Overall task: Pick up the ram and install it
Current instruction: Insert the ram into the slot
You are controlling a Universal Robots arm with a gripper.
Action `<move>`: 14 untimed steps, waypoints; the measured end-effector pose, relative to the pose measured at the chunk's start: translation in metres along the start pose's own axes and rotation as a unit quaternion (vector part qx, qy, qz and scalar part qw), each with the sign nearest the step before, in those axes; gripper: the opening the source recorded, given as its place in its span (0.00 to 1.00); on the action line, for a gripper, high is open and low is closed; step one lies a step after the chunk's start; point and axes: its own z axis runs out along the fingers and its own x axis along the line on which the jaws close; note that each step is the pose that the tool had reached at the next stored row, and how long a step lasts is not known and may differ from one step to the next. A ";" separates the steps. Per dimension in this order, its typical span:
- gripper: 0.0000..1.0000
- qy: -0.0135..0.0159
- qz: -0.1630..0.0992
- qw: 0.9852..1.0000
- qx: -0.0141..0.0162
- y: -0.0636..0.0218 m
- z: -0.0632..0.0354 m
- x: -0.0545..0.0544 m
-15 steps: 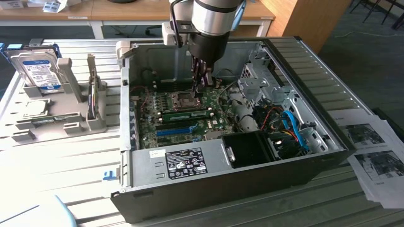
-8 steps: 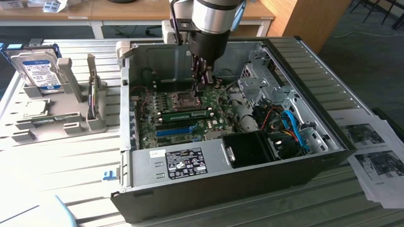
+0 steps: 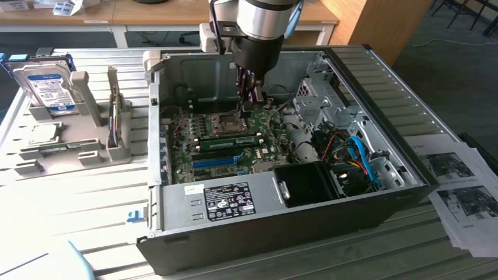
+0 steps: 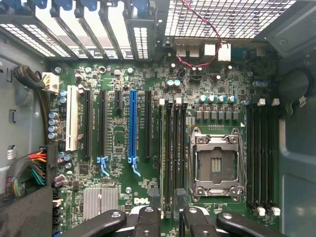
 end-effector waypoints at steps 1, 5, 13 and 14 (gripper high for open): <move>0.24 0.000 0.000 1.000 0.000 0.0000 0.0000 0.000; 0.24 0.000 0.000 1.000 0.000 0.0000 -0.0011 0.000; 0.24 0.000 0.000 1.000 0.000 0.0001 -0.0011 0.000; 0.24 0.000 0.000 1.000 0.000 0.0000 -0.0011 0.000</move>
